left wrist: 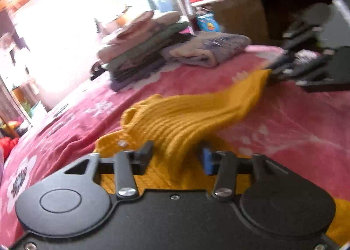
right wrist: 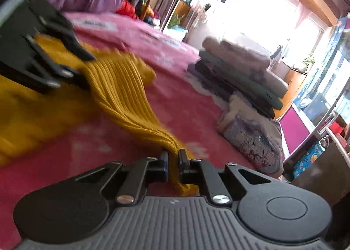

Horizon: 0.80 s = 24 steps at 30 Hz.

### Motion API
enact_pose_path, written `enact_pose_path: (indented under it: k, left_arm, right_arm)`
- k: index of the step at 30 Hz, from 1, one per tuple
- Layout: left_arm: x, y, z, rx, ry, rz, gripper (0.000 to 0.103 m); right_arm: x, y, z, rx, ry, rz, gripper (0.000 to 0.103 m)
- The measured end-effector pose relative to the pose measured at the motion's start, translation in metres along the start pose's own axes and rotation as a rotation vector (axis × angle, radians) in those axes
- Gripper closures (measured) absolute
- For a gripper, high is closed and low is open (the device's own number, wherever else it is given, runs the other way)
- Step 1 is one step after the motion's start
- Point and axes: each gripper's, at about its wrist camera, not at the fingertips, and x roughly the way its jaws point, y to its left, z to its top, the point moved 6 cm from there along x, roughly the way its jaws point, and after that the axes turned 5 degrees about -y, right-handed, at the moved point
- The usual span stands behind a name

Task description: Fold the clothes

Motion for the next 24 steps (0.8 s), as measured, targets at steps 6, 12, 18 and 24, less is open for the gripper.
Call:
enact_pose_path:
  k: [6, 12, 18, 24]
  left_arm:
    - [-0.018, 0.022, 0.005, -0.098, -0.070, -0.007, 0.072]
    - [-0.029, 0.026, 0.001, -0.139, -0.075, -0.100, 0.071]
    - [-0.027, 0.015, -0.012, -0.076, 0.001, -0.087, 0.065]
    - [-0.046, 0.025, -0.014, -0.013, 0.083, -0.075, 0.056]
  right_arm:
    - [-0.063, 0.039, 0.030, 0.074, -0.042, 0.130, 0.094]
    - [-0.103, 0.098, 0.055, 0.212, -0.037, 0.332, 0.094]
    - [-0.077, 0.137, 0.047, 0.315, 0.050, 0.344, 0.076]
    - [-0.096, 0.133, 0.056, 0.353, 0.006, 0.353, 0.056]
